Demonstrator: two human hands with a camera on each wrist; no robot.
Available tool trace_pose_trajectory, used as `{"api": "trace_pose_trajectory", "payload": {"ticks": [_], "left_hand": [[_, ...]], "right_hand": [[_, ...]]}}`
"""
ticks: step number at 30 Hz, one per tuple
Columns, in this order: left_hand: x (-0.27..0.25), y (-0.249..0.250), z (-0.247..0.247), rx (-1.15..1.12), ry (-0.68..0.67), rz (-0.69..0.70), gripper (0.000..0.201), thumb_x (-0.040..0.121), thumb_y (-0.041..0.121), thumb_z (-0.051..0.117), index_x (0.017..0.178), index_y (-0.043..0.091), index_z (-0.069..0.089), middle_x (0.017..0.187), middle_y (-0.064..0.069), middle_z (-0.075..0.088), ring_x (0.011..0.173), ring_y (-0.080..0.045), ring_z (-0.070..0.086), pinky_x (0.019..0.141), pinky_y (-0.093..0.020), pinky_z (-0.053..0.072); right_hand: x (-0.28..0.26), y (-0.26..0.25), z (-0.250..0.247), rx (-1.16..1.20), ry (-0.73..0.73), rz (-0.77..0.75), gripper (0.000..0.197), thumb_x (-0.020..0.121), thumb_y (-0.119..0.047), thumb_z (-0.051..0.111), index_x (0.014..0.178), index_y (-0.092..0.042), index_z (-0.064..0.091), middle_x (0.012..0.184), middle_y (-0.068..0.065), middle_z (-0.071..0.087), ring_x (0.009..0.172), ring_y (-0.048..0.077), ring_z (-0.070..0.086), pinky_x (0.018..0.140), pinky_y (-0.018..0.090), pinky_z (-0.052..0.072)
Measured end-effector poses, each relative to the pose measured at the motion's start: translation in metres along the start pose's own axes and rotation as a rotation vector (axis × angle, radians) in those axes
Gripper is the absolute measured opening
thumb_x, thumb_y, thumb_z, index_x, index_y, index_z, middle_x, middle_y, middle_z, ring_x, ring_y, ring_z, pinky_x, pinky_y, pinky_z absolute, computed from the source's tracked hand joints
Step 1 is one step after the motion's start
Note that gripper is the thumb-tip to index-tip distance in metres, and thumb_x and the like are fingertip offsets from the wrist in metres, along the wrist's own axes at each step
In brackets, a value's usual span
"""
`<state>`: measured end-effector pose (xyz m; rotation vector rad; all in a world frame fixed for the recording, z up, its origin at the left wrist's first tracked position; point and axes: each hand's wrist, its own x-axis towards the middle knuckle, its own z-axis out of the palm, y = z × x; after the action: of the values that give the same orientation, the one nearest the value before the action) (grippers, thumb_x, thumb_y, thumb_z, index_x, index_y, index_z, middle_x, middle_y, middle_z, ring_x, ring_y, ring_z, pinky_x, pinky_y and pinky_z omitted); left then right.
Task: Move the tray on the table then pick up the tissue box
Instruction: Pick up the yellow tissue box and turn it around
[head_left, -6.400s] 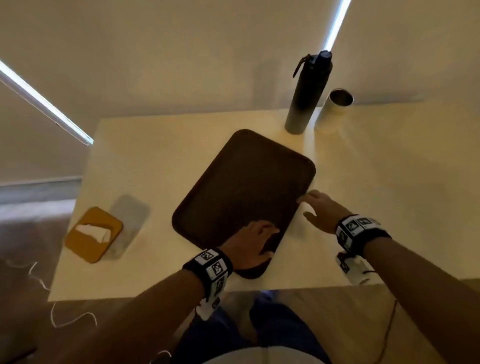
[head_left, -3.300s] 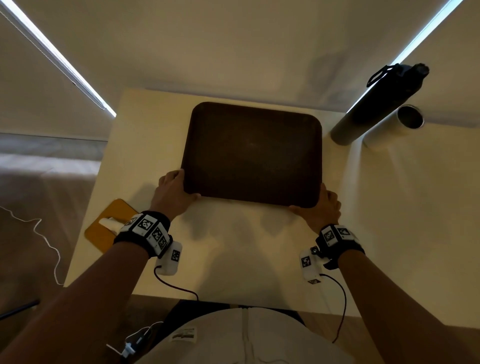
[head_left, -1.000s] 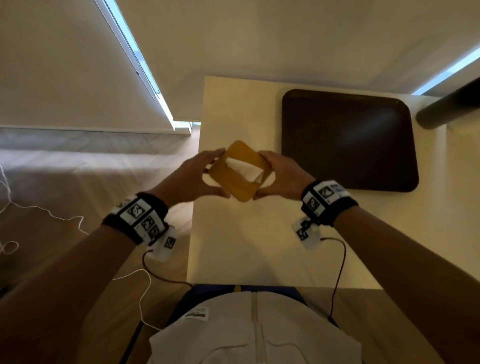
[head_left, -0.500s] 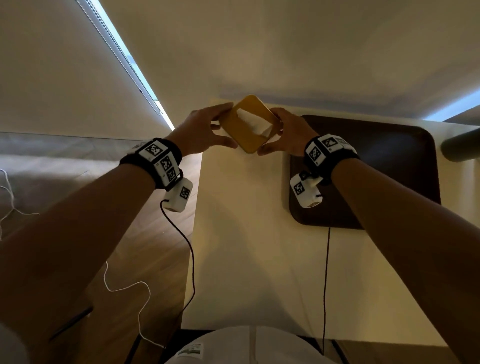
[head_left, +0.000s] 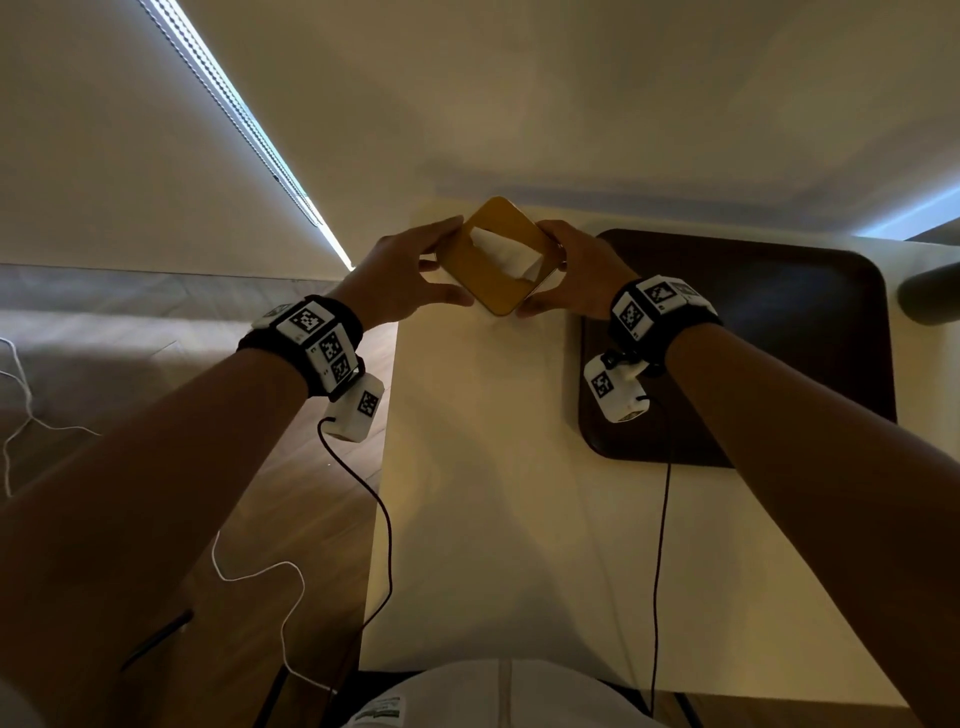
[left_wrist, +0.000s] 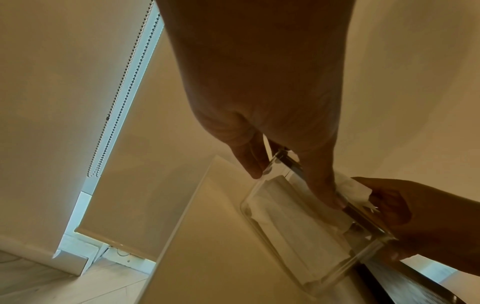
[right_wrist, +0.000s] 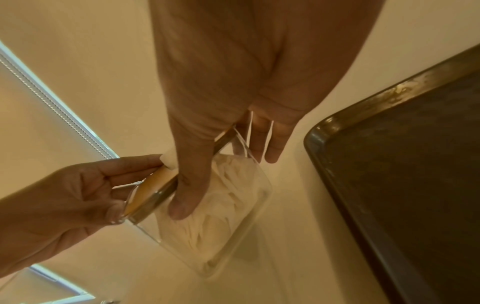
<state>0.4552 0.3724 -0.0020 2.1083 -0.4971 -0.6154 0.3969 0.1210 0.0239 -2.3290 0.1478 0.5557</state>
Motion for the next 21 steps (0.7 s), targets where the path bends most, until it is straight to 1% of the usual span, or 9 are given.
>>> {"api": "trace_pose_trajectory", "payload": {"ticks": [2,3,6,9,11,12,15,18,21], "left_hand": [[0.000,-0.001,-0.001,0.008,-0.015,-0.001,0.105,0.065,0.033,0.090,0.154,0.016,0.035,0.149,-0.006,0.049,0.130,-0.017,0.052,0.103,-0.023,0.047],[0.000,-0.001,-0.003,0.027,-0.041,0.004,0.111,0.064,0.033,0.090,0.156,0.017,0.029,0.152,-0.007,0.045,0.132,-0.018,0.049,0.105,-0.029,0.046],[0.005,-0.003,-0.011,0.121,-0.177,0.027,0.134,0.057,0.041,0.089,0.160,0.023,0.005,0.161,-0.005,0.029,0.138,-0.022,0.041,0.109,-0.036,0.042],[0.017,0.000,-0.020,0.193,-0.268,0.035,0.142,0.051,0.050,0.086,0.159,0.028,-0.004,0.163,-0.005,0.025,0.139,-0.026,0.040,0.109,-0.044,0.043],[0.026,0.005,-0.024,0.238,-0.320,0.046,0.143,0.051,0.048,0.087,0.159,0.029,-0.006,0.162,-0.007,0.025,0.139,-0.028,0.040,0.109,-0.047,0.043],[0.031,0.007,-0.025,0.251,-0.339,0.038,0.143,0.053,0.042,0.090,0.159,0.029,-0.006,0.162,-0.007,0.025,0.139,-0.027,0.040,0.109,-0.045,0.042],[0.042,0.014,-0.027,0.281,-0.387,-0.008,0.138,0.061,0.024,0.094,0.159,0.027,-0.003,0.162,-0.005,0.028,0.137,-0.020,0.039,0.108,-0.038,0.038],[0.045,0.017,-0.027,0.322,-0.400,-0.009,0.132,0.063,0.027,0.093,0.159,0.030,0.002,0.158,-0.006,0.036,0.137,-0.027,0.043,0.111,-0.048,0.039],[0.044,0.016,-0.028,0.312,-0.390,-0.015,0.128,0.066,0.026,0.091,0.159,0.031,0.004,0.156,-0.009,0.039,0.136,-0.030,0.045,0.110,-0.047,0.041]], "right_hand": [[-0.001,-0.001,-0.001,0.010,-0.005,0.003,0.118,0.052,-0.043,0.093,0.148,-0.018,0.029,0.144,0.006,0.047,0.127,0.027,0.048,0.107,0.049,0.041],[-0.002,-0.001,-0.002,0.010,-0.010,0.015,0.123,0.053,-0.042,0.093,0.151,-0.018,0.022,0.148,0.007,0.043,0.132,0.027,0.043,0.110,0.048,0.038],[-0.013,-0.005,0.007,0.029,-0.004,0.088,0.148,0.049,-0.049,0.093,0.154,-0.020,-0.007,0.161,0.007,0.019,0.145,0.026,0.022,0.116,0.045,0.026],[-0.030,-0.015,0.035,0.175,0.125,0.173,0.154,0.048,-0.050,0.093,0.152,-0.019,-0.017,0.163,0.005,0.006,0.147,0.023,0.014,0.117,0.043,0.020],[-0.035,-0.021,0.060,0.299,0.242,0.226,0.151,0.050,-0.048,0.093,0.152,-0.019,-0.015,0.162,0.003,0.009,0.146,0.021,0.016,0.116,0.041,0.020],[-0.035,-0.023,0.073,0.360,0.298,0.246,0.150,0.050,-0.048,0.093,0.153,-0.021,-0.012,0.161,0.002,0.013,0.145,0.021,0.020,0.116,0.041,0.021],[-0.030,-0.026,0.100,0.485,0.439,0.270,0.143,0.047,-0.050,0.093,0.152,-0.027,-0.002,0.154,0.004,0.030,0.138,0.023,0.035,0.113,0.047,0.034],[-0.027,-0.028,0.108,0.455,0.465,0.284,0.135,0.058,-0.045,0.090,0.153,-0.027,-0.005,0.154,0.005,0.032,0.138,0.025,0.037,0.110,0.047,0.037],[-0.026,-0.024,0.107,0.436,0.468,0.266,0.128,0.064,-0.040,0.087,0.153,-0.028,-0.004,0.152,0.005,0.036,0.135,0.026,0.040,0.107,0.046,0.040]]}}
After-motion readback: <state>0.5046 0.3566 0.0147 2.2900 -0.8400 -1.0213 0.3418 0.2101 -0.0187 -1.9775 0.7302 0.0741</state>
